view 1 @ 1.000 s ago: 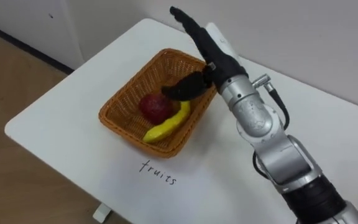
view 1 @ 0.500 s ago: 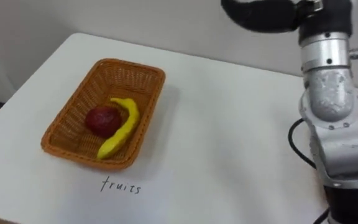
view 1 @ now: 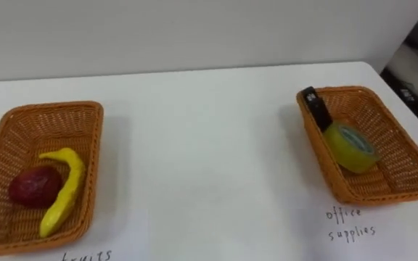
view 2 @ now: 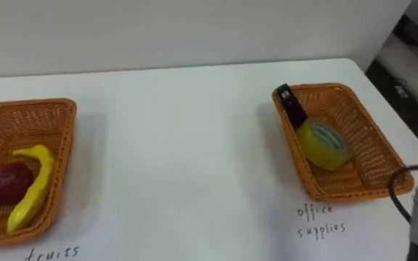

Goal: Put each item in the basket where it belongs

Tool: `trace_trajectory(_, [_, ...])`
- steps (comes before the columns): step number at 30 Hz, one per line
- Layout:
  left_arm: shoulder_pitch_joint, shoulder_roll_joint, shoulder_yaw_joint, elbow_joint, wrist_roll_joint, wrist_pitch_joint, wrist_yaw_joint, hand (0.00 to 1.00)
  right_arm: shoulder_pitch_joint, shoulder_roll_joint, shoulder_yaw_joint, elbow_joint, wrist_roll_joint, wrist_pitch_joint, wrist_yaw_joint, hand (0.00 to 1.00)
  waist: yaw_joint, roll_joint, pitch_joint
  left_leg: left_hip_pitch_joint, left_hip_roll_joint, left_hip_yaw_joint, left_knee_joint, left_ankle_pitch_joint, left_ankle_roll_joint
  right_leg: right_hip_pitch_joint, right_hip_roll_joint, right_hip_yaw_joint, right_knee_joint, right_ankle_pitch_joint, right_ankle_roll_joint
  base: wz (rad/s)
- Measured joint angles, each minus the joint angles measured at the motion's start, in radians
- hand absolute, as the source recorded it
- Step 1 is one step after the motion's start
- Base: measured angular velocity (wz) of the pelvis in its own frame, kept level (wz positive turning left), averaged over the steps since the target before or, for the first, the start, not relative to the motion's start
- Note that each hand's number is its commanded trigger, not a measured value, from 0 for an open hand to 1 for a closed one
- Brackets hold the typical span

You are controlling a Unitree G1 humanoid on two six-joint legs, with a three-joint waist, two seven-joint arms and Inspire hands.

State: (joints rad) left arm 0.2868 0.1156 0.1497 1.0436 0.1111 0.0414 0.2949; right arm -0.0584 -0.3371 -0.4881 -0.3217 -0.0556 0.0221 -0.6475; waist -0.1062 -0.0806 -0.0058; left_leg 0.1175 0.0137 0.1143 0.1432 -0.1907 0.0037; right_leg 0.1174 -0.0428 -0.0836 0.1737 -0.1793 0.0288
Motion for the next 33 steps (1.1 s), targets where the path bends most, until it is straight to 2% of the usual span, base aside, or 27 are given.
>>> trace_trajectory(4, [0.008, 0.002, 0.040, -0.001, 0.000, -0.001, 0.009, 0.00, 0.129, 0.012, -0.081, 0.008, 0.066, -0.003, -0.079, 0.00, -0.002, -0.002, 0.0008, -0.002, 0.009, 0.026, 0.000, -0.004, -0.004, -0.013, 0.007, 0.013, 0.000, 0.003, -0.005, -0.20])
trace_trajectory(6, [0.020, 0.007, 0.044, -0.002, 0.000, -0.001, 0.016, 0.00, 0.198, 0.021, -0.113, 0.016, 0.119, -0.014, -0.146, 0.00, -0.015, -0.004, 0.0027, -0.003, 0.011, 0.031, 0.000, -0.005, -0.006, -0.015, 0.010, 0.013, -0.002, 0.004, -0.006, -0.10])
trace_trajectory(9, [0.023, 0.010, 0.040, -0.005, -0.024, -0.001, 0.030, 0.00, 0.209, 0.026, -0.145, 0.042, 0.222, -0.032, -0.225, 0.00, -0.037, -0.002, 0.0033, -0.002, 0.011, 0.038, 0.000, -0.005, -0.006, -0.021, 0.011, 0.024, -0.004, 0.004, -0.006, -0.07])
trace_trajectory(10, [0.022, 0.011, 0.037, -0.007, -0.030, -0.001, 0.033, 0.00, 0.213, 0.027, -0.150, 0.050, 0.240, -0.042, -0.242, 0.00, -0.038, -0.002, 0.0036, -0.002, 0.011, 0.040, 0.000, -0.006, -0.006, -0.024, 0.011, 0.028, -0.005, 0.004, -0.007, -0.09])
trace_trajectory(11, [0.019, 0.015, 0.033, -0.008, -0.034, -0.002, 0.045, 0.00, 0.231, 0.027, -0.155, 0.081, 0.272, -0.069, -0.274, 0.00, -0.037, -0.001, 0.0049, -0.002, 0.011, 0.044, 0.000, -0.006, -0.006, -0.025, 0.012, 0.033, -0.007, 0.004, -0.007, -0.12])
trace_trajectory(13, [0.017, 0.021, 0.025, -0.008, -0.043, -0.004, 0.053, 0.00, 0.238, 0.039, -0.161, 0.134, 0.332, -0.083, -0.313, 0.00, -0.039, 0.002, 0.0066, -0.006, 0.011, 0.049, 0.000, -0.009, -0.005, -0.027, 0.013, 0.039, -0.006, 0.004, -0.007, -0.08])
trace_trajectory(15, [0.016, 0.030, 0.001, -0.017, -0.081, -0.003, 0.053, 0.00, 0.249, 0.068, -0.171, 0.200, 0.481, -0.098, -0.356, 0.00, -0.059, 0.006, 0.0035, -0.020, 0.009, 0.046, 0.004, -0.010, -0.003, -0.036, 0.011, 0.036, -0.006, 0.004, -0.007, 0.02])
trace_trajectory(16, [0.016, 0.031, 0.000, -0.022, -0.084, -0.001, 0.052, 0.00, 0.254, 0.077, -0.172, 0.232, 0.509, -0.100, -0.364, 0.00, -0.063, 0.011, 0.0009, -0.022, 0.009, 0.045, 0.004, -0.010, -0.003, -0.037, 0.010, 0.035, -0.006, 0.004, -0.007, 0.07])
trace_trajectory(18, [0.012, 0.032, -0.002, -0.046, -0.109, 0.003, 0.046, 0.00, 0.280, 0.107, -0.172, 0.377, 0.637, -0.100, -0.378, 0.00, -0.066, 0.012, -0.0002, -0.029, 0.010, 0.039, 0.004, -0.010, -0.003, -0.039, 0.010, 0.029, -0.006, 0.004, -0.007, 0.08])
trace_trajectory(20, [0.008, 0.032, -0.002, -0.047, -0.108, 0.002, 0.042, 0.00, 0.287, 0.135, -0.171, 0.504, 0.731, -0.100, -0.367, 0.00, -0.071, 0.014, -0.0030, -0.037, 0.009, 0.031, 0.004, -0.011, -0.003, -0.043, 0.010, 0.024, -0.005, 0.004, -0.007, 0.12])
trace_trajectory(23, [0.003, 0.023, -0.002, -0.046, -0.108, 0.003, 0.035, 0.00, 0.303, 0.175, -0.168, 0.721, 0.881, -0.102, -0.334, 0.00, -0.079, 0.030, -0.0006, -0.039, 0.009, 0.020, 0.002, -0.010, -0.003, -0.043, 0.010, 0.021, -0.001, 0.004, -0.007, 0.12])
trace_trajectory(24, [0.005, 0.016, -0.002, -0.046, -0.107, 0.005, 0.032, 0.00, 0.316, 0.188, -0.161, 0.783, 0.925, -0.101, -0.321, 0.00, -0.079, 0.042, -0.0006, -0.039, 0.009, 0.020, 0.001, -0.010, -0.003, -0.043, 0.010, 0.019, -0.002, 0.004, -0.007, 0.04])
trace_trajectory(26, [0.011, 0.013, 0.005, -0.052, -0.107, 0.007, 0.019, 0.00, 0.325, 0.207, -0.159, 0.897, 0.939, -0.094, -0.296, 0.00, -0.076, 0.052, -0.0021, -0.040, 0.008, 0.015, 0.001, -0.010, -0.003, -0.042, 0.009, 0.017, -0.002, 0.003, -0.005, 0.05])
trace_trajectory(31, [0.016, 0.007, 0.028, -0.050, -0.103, 0.020, -0.008, 0.00, 0.326, 0.212, -0.106, 1.218, 1.013, -0.077, -0.194, 0.00, -0.071, 0.043, -0.0040, -0.039, -0.001, -0.007, 0.004, -0.011, -0.004, -0.026, 0.001, 0.004, 0.000, -0.022, -0.008, 0.15])
trace_trajectory(33, [0.023, -0.009, 0.047, -0.044, -0.034, 0.025, -0.041, 0.00, 0.337, 0.218, -0.059, 1.345, 0.990, -0.048, -0.084, 0.00, -0.051, 0.042, -0.0034, -0.038, -0.004, -0.015, 0.014, -0.011, -0.003, -0.019, -0.002, -0.002, -0.006, -0.024, -0.006, 0.08])
